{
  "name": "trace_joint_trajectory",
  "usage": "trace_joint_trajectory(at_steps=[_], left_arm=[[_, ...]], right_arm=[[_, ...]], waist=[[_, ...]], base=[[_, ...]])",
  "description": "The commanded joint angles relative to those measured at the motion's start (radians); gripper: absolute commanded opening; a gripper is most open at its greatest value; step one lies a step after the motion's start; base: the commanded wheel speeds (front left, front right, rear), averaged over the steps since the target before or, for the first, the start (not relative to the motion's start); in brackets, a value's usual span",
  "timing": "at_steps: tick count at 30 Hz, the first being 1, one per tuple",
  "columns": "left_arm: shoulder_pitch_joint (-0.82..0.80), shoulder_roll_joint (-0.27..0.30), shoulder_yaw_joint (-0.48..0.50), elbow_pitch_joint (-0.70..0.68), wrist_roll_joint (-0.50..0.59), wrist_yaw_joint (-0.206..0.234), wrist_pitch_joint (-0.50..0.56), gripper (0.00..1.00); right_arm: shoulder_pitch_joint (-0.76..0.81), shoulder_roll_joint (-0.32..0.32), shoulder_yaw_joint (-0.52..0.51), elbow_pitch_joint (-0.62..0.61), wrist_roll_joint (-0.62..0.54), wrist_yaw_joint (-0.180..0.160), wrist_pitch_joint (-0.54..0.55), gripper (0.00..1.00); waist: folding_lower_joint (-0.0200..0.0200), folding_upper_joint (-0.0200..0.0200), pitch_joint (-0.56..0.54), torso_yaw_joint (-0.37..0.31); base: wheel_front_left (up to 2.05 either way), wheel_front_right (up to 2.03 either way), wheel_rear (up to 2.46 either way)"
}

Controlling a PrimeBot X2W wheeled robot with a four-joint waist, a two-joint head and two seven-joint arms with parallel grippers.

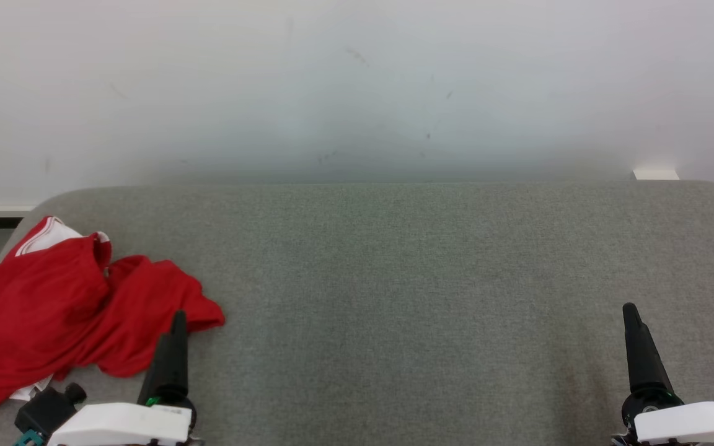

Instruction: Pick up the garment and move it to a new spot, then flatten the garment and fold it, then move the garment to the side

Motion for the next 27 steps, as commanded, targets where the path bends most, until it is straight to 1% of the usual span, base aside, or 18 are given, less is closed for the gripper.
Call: trace_joint_trajectory(at_steps=[1, 10, 14, 23, 27], left_arm=[[-0.012, 0.008, 0.0, -0.019, 0.04, 0.003, -0.012, 1.0], [-0.005, 0.009, -0.017, -0.018, 0.235, 0.022, -0.041, 1.0], [-0.005, 0.011, -0.033, -0.023, 0.333, 0.032, -0.054, 1.0], [-0.009, 0.011, -0.053, -0.022, 0.46, 0.053, -0.079, 1.0], [-0.003, 0.011, -0.06, -0.012, 0.503, 0.06, -0.09, 1.0]], right_arm=[[-0.021, -0.007, 0.006, -0.021, -0.042, 0.0, -0.012, 1.0], [-0.015, -0.002, 0.015, -0.033, -0.213, 0.001, -0.041, 1.0], [-0.01, 0.004, 0.01, -0.032, -0.272, 0.001, -0.054, 1.0], [-0.007, 0.01, 0.003, -0.032, -0.454, 0.001, -0.08, 1.0], [-0.002, 0.011, 0.012, -0.023, -0.511, 0.001, -0.091, 1.0]], waist=[[0.0, 0.0, -0.001, 0.0], [0.0, 0.0, -0.007, -0.002], [0.0, 0.0, -0.008, -0.001], [0.0, 0.0, -0.007, -0.002], [0.0, 0.0, -0.01, -0.004]], base=[[0.0, 0.0, 0.0], [0.0, 0.0, 0.0], [0.0, 0.0, 0.0], [0.0, 0.0, 0.0], [0.0, 0.0, 0.0]])
